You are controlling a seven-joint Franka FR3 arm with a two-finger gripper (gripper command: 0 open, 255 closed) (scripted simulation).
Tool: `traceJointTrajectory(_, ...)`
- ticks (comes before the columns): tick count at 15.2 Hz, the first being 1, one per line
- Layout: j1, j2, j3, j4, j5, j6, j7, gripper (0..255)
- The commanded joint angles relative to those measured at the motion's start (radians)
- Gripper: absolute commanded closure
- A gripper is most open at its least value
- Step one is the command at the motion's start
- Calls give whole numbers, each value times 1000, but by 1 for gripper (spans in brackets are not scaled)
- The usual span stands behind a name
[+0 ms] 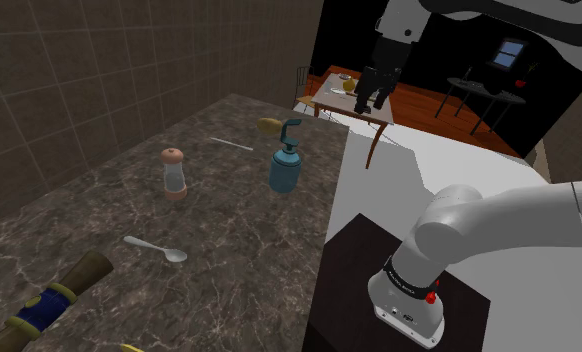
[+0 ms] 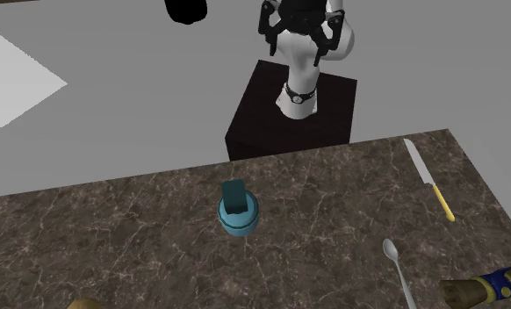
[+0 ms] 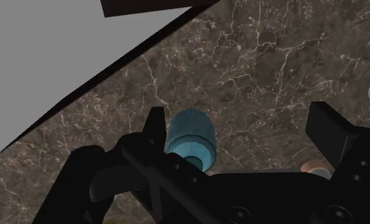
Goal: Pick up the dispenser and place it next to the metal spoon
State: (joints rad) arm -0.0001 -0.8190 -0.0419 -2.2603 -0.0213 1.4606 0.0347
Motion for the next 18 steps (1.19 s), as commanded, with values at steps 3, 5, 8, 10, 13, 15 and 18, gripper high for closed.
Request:
traceJointTrajectory(3, 9, 8, -32, -50, -17, 82, -59, 0)
traceJointTrajectory(5, 19, 24, -65, -94, -31, 165, -118, 0)
traceJointTrajectory(8, 36, 64, -116, -146, -49, 292, -206, 0)
traceJointTrajectory(10, 48, 101, -151, -171, -56, 377, -265, 0)
traceJointTrajectory(13, 73, 171, -206, -194, -59, 504, -357, 0)
traceJointTrajectory(15, 93, 226, -243, -200, -53, 587, -421, 0)
traceJointTrajectory(18, 130, 321, -300, -194, -28, 705, -525, 0)
